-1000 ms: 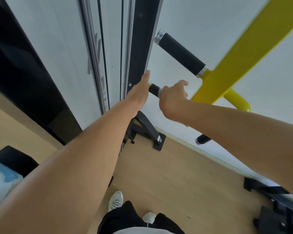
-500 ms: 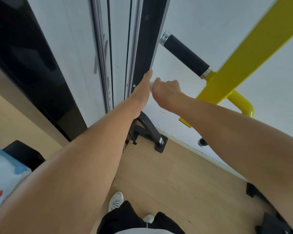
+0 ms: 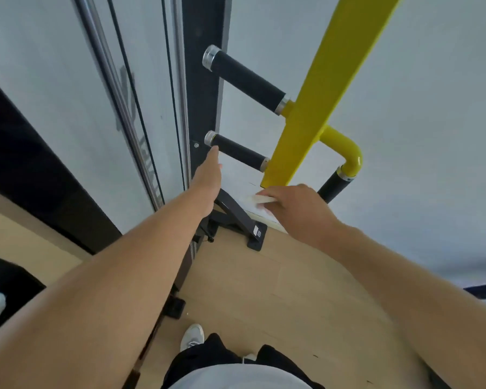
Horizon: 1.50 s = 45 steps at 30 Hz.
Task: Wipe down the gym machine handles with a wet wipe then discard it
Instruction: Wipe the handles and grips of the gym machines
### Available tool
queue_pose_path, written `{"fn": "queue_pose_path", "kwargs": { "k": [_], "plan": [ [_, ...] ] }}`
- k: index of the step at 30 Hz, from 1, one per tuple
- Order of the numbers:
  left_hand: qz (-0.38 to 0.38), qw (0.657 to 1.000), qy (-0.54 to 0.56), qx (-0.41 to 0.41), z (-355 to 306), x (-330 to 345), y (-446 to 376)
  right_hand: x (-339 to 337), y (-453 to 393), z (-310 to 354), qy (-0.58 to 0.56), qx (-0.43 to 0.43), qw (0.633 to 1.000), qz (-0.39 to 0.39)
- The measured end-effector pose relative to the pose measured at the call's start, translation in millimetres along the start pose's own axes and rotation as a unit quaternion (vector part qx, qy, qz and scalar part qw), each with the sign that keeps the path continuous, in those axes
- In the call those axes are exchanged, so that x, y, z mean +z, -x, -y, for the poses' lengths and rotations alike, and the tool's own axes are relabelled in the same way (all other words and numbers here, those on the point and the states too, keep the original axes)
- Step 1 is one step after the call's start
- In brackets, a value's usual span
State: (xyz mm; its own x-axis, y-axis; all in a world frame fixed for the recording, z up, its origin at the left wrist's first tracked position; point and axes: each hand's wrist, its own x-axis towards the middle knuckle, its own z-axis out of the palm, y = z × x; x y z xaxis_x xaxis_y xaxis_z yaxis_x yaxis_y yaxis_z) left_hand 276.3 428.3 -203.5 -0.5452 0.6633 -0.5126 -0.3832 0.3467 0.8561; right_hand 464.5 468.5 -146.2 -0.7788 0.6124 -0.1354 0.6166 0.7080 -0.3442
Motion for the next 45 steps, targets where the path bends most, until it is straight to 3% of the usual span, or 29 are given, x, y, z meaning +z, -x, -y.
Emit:
{"fn": "queue_pose_path", "kwargs": {
  "k": [1, 2, 3, 5, 7, 8, 10, 11, 12, 14, 16, 19, 22, 25, 31, 34, 37, 39, 45],
  "plan": [
    [-0.004, 1.0, -0.031, -0.006, 8, 2, 1, 14, 9, -14, -0.13, 0.074, 0.989, 0.001],
    [-0.021, 0.997, -0.069, -0.002, 16, 3, 0, 29, 19, -31, -0.256, 0.149, 0.955, -0.007],
    [-0.052, 0.993, -0.105, 0.018, 23, 2, -2, 43, 28, -48, -0.375, 0.209, 0.903, -0.008],
    [-0.128, 0.976, -0.148, 0.092, 32, -1, -5, 65, 47, -76, -0.568, 0.235, 0.788, -0.017],
    [-0.166, 0.959, -0.149, 0.176, 35, 3, 5, 75, 58, -97, -0.627, 0.272, 0.724, -0.093],
    [-0.17, 0.946, -0.154, 0.231, 36, 8, 13, 73, 61, -104, -0.618, 0.308, 0.71, -0.138],
    [-0.124, 0.9, -0.188, 0.373, 30, 28, 37, 60, 58, -107, -0.596, 0.334, 0.687, -0.246],
    [-0.083, 0.866, -0.201, 0.45, 24, 41, 51, 50, 53, -104, -0.602, 0.305, 0.679, -0.289],
    [-0.047, 0.824, -0.213, 0.523, 16, 55, 63, 40, 47, -100, -0.605, 0.25, 0.687, -0.314],
    [-0.01, 0.722, -0.249, 0.646, -5, 79, 82, 26, 38, -87, -0.555, 0.159, 0.747, -0.329],
    [-0.012, 0.624, -0.32, 0.713, -34, 98, 95, 23, 30, -79, -0.491, 0.119, 0.808, -0.304],
    [-0.054, 0.528, -0.485, 0.695, -67, 113, 98, 24, 19, -79, -0.419, 0.104, 0.861, -0.269],
    [-0.052, 0.468, -0.607, 0.64, -68, 117, 89, 31, 9, -85, -0.358, 0.12, 0.892, -0.248],
    [-0.046, 0.452, -0.636, 0.624, -54, 117, 79, 35, 1, -88, -0.339, 0.133, 0.898, -0.246],
    [-0.05, 0.466, -0.629, 0.621, -50, 115, 76, 5, -19, -76, -0.361, 0.058, 0.856, -0.365],
    [-0.041, 0.472, -0.63, 0.615, -49, 113, 77, 27, -24, -81, -0.401, 0.101, 0.848, -0.331],
    [-0.039, 0.477, -0.628, 0.614, -51, 113, 77, 62, -18, -93, -0.335, 0.177, 0.895, -0.236],
    [-0.036, 0.478, -0.628, 0.613, -51, 111, 77, 70, -15, -96, -0.315, 0.193, 0.903, -0.22],
    [-0.037, 0.474, -0.628, 0.616, -44, 111, 80, 48, -19, -86, -0.41, 0.141, 0.846, -0.311]
  ]
}}
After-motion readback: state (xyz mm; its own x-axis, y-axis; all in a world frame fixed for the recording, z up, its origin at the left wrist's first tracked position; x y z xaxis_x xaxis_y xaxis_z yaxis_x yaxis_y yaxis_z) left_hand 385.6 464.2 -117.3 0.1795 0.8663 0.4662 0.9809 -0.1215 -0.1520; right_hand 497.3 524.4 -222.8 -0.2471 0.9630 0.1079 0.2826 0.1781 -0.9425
